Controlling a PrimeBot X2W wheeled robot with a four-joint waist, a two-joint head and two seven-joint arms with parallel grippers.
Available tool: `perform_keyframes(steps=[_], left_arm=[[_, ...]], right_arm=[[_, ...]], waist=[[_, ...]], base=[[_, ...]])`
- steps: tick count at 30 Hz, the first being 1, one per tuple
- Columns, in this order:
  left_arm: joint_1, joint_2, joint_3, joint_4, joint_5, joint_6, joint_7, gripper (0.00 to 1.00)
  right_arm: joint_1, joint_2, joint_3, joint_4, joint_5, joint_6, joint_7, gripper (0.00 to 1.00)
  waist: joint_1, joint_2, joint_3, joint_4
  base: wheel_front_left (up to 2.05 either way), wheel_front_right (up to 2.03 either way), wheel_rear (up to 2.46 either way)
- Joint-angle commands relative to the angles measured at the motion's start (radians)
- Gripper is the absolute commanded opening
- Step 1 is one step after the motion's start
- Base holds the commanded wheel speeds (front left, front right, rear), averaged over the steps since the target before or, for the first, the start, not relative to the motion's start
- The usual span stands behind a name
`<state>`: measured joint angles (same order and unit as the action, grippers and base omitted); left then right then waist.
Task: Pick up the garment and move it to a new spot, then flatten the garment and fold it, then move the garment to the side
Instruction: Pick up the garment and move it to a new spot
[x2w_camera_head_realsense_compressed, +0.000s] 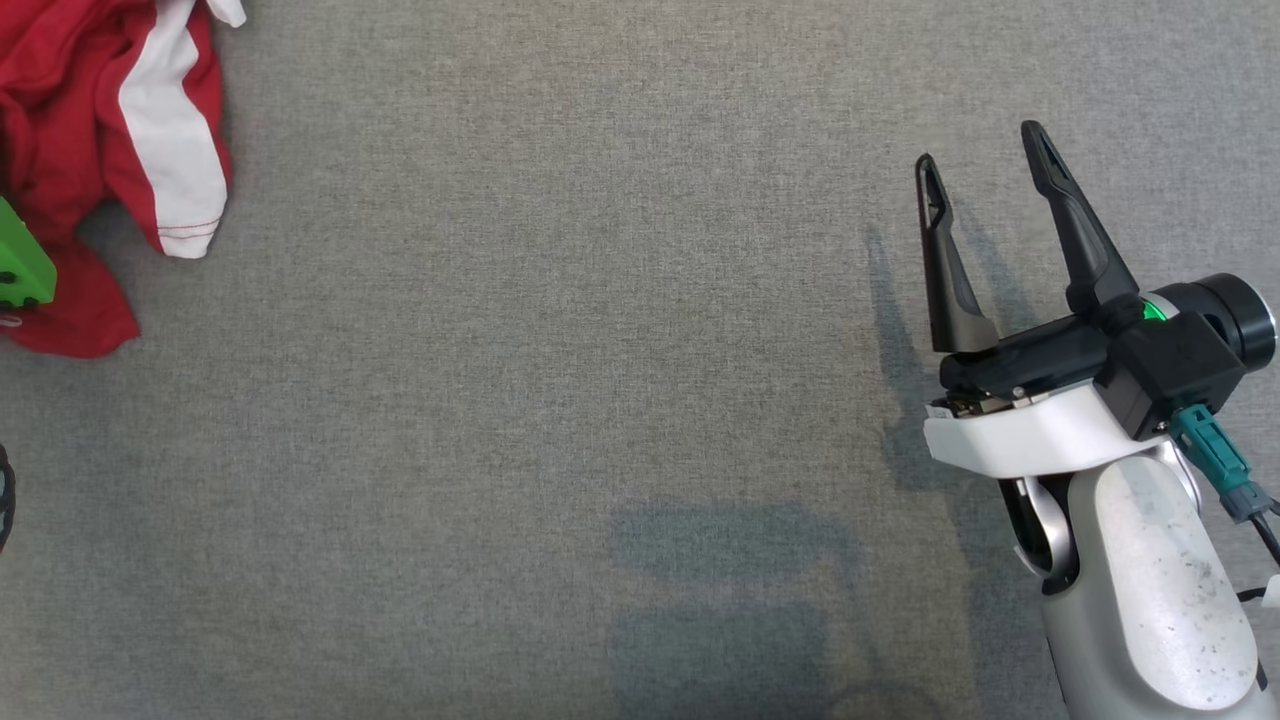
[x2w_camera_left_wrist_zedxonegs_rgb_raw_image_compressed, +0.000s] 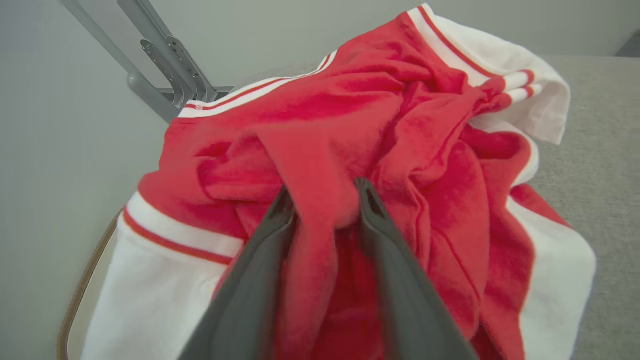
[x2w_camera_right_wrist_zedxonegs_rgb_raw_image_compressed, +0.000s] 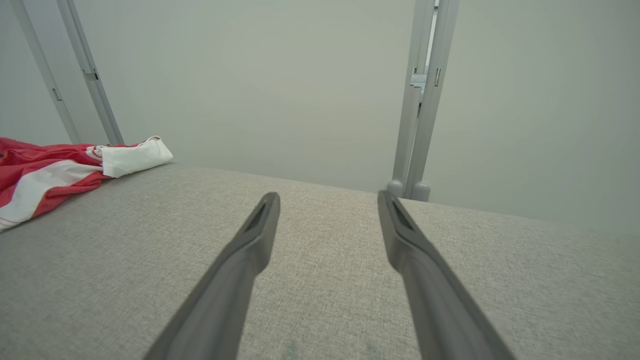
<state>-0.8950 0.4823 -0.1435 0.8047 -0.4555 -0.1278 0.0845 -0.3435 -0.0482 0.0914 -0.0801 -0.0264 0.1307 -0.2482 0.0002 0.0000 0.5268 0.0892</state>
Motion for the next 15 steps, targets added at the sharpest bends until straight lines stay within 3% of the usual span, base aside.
perform_keyframes(steps=[1, 2, 15], left_arm=[[-0.015, 0.006, -0.001, -0.001, -0.003, -0.003, -0.012, 0.10], [-0.021, 0.006, 0.002, 0.004, -0.010, -0.003, -0.023, 0.00], [-0.090, 0.034, -0.010, 0.012, -0.009, 0.000, -0.159, 0.00]], right_arm=[[-0.010, -0.004, -0.002, -0.007, -0.005, 0.000, -0.006, 1.00], [-0.011, -0.004, -0.001, -0.009, -0.003, 0.000, -0.008, 1.00], [0.003, -0.004, -0.010, 0.009, 0.033, 0.000, -0.018, 1.00]], waist=[[-0.0002, 0.0000, 0.000, 0.000], [-0.0002, 0.0000, -0.002, 0.001], [-0.0002, 0.0000, -0.087, -0.002]], base=[[0.00, 0.00, 0.00], [0.00, 0.00, 0.00], [0.00, 0.00, 0.00]])
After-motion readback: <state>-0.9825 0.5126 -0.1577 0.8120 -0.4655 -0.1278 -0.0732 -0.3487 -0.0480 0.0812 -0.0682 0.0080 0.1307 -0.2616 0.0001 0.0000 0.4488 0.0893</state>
